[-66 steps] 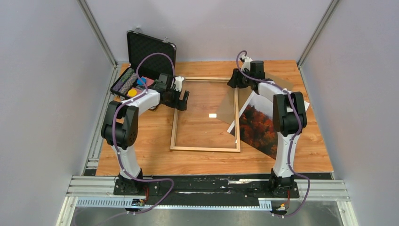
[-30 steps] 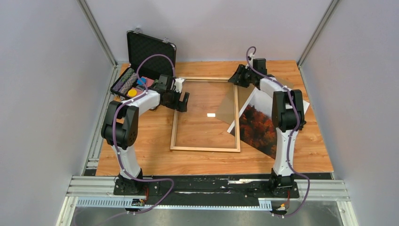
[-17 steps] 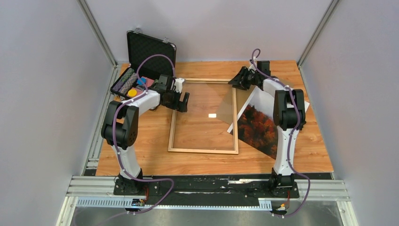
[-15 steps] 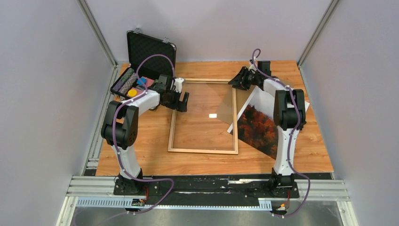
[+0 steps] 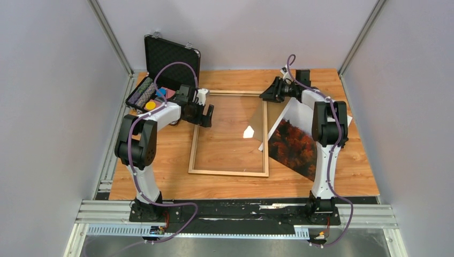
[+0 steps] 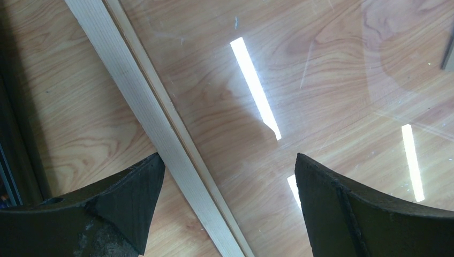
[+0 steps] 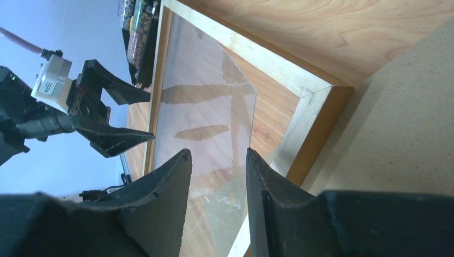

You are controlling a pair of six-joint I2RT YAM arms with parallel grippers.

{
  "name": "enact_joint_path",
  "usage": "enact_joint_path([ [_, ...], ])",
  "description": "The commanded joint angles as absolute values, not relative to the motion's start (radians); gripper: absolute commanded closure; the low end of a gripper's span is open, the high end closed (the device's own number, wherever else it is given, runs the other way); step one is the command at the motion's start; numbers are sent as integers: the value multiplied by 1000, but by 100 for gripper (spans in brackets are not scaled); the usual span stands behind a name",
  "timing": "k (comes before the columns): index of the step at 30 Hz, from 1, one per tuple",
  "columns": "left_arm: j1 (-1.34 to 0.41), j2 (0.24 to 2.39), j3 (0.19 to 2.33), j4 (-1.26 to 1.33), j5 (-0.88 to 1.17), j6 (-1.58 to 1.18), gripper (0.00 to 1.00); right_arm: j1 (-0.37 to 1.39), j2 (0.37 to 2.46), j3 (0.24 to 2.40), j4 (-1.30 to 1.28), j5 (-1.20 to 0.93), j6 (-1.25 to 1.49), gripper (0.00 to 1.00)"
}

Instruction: Put the photo into the frame

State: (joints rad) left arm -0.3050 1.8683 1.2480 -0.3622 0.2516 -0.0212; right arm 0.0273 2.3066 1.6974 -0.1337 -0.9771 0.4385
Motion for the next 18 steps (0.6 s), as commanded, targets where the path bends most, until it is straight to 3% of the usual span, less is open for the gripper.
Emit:
enact_joint_path([
  [1, -307, 1871, 1251, -330, 274, -25, 2, 40, 2325, 1729, -117, -1117, 394, 61],
  [18, -306, 1880, 1252, -332, 266, -22, 3, 41, 2337, 1708, -120, -1413, 267, 65],
])
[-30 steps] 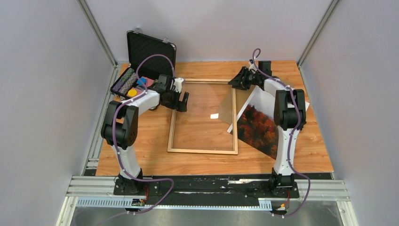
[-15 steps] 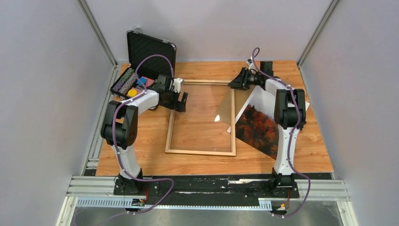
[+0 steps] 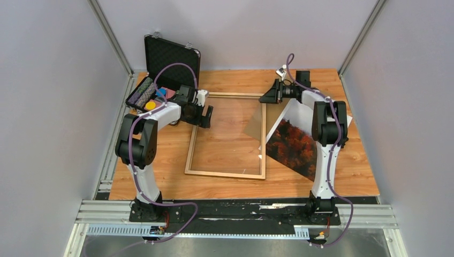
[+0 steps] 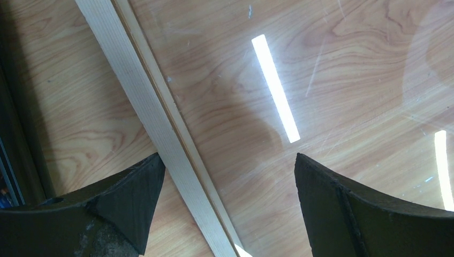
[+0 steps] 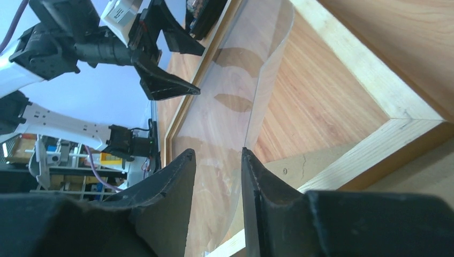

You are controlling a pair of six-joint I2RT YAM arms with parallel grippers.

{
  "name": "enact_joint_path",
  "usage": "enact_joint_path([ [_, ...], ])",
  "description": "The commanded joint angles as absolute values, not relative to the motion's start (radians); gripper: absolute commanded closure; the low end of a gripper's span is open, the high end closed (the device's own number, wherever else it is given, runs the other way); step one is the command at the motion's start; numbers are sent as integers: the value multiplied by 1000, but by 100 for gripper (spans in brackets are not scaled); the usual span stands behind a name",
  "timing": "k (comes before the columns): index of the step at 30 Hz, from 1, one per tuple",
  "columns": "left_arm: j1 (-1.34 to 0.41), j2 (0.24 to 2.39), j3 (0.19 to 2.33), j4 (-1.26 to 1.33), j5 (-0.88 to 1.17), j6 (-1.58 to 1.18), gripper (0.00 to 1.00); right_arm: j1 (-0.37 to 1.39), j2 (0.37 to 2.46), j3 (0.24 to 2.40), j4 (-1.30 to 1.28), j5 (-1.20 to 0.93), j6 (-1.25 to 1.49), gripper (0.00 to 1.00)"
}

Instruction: Put the photo into the frame

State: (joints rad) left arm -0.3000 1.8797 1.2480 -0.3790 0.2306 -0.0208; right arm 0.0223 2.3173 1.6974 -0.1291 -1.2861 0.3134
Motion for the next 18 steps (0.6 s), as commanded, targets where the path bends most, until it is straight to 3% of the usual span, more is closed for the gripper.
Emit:
enact_joint_path([
  [1, -307, 1881, 1252, -331, 266, -22, 3, 40, 2337, 1707, -120, -1419, 261, 65],
  [18, -307, 1878, 1259, -339, 249, -15, 3, 61, 2317, 1640, -255, -1354, 24, 66],
])
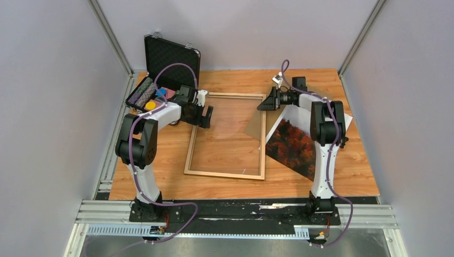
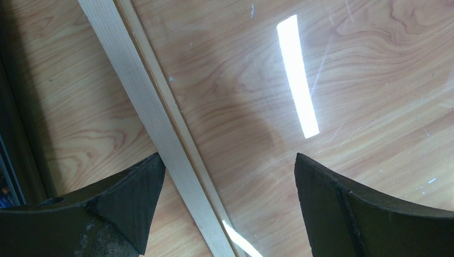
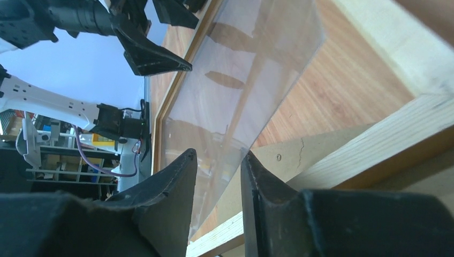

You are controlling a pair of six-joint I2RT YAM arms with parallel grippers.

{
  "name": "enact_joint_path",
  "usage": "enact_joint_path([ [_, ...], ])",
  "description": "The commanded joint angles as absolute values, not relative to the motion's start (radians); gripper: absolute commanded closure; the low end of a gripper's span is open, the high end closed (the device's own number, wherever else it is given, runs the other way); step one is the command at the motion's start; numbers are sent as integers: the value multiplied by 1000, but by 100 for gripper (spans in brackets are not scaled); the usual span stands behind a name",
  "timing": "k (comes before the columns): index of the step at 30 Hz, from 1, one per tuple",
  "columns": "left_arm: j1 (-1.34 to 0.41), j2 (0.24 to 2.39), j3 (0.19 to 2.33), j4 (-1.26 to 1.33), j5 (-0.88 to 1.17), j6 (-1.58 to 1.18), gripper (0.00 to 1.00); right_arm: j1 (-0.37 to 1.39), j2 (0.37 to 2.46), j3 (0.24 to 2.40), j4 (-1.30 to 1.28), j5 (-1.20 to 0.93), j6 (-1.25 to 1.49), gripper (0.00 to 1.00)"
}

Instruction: Put the photo into the frame

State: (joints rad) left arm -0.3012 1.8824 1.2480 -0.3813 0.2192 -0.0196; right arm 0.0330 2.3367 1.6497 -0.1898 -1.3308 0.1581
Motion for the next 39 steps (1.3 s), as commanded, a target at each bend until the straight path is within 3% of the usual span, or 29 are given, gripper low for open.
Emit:
enact_joint_path([
  [1, -307, 1879, 1260, -339, 250, -16, 3, 64, 2315, 1638, -270, -1353, 8, 66],
  [20, -307, 1869, 1235, -315, 239, -55, 4, 127, 2219, 1488, -339, -1219, 120, 66],
  [30, -307, 1851, 1228, -308, 241, -61, 4, 147, 2225, 1536, -402, -1089, 225, 82],
  [35, -307, 1844, 1226, -308, 242, -61, 4, 149, 2244, 1564, -426, -1107, 271, 92],
  [39, -307, 1841, 1221, -307, 246, -57, 4, 148, 2253, 1583, -435, -1150, 312, 94],
])
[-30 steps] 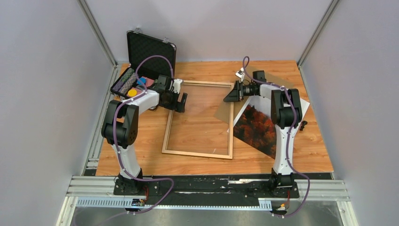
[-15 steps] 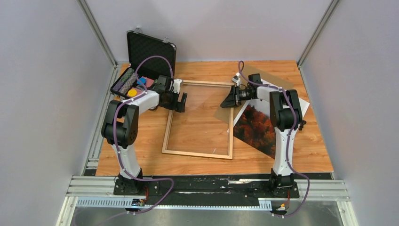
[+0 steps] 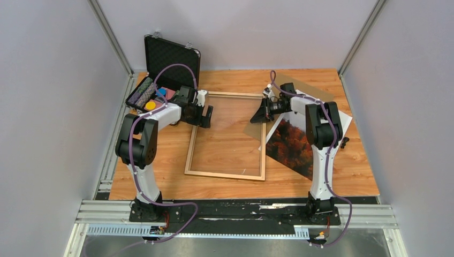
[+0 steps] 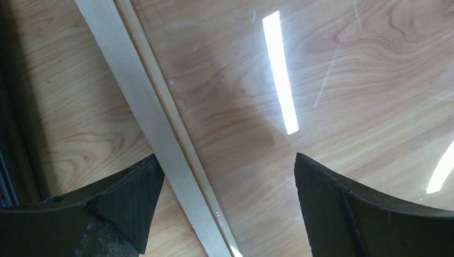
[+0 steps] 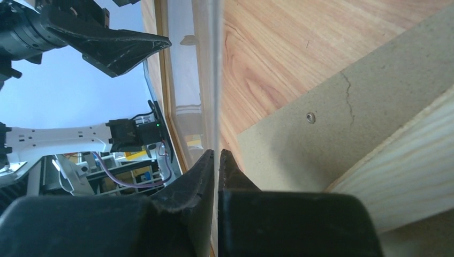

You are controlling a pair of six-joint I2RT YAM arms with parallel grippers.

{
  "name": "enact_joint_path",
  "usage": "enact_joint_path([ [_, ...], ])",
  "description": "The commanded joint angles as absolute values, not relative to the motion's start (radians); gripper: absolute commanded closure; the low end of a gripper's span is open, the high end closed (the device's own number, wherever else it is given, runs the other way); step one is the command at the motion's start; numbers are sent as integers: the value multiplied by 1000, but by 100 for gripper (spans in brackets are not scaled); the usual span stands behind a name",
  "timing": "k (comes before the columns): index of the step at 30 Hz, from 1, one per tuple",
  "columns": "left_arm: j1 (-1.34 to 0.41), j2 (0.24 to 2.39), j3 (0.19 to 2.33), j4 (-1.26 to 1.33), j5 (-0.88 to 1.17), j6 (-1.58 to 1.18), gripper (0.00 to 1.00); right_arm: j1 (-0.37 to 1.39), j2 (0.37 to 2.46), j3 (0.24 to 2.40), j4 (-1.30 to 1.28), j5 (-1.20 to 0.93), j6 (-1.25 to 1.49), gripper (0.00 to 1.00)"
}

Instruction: Put the photo into the frame

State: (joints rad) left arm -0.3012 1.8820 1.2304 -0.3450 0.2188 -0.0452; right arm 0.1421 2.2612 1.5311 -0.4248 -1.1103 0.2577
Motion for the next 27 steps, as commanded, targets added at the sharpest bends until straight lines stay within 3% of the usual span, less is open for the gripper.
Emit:
enact_joint_path([
  [1, -307, 1840, 1220, -306, 246, -56, 4, 147, 2254, 1586, -434, -1161, 320, 93],
  [7, -307, 1842, 1216, -304, 249, -55, 4, 148, 2260, 1589, -438, -1200, 341, 87],
  [14, -307, 1842, 1214, -304, 254, -54, 3, 147, 2281, 1596, -435, -1252, 399, 100],
  [27, -307, 1841, 1190, -282, 300, -52, 0, 148, 2264, 1544, -310, -1248, 572, 100],
])
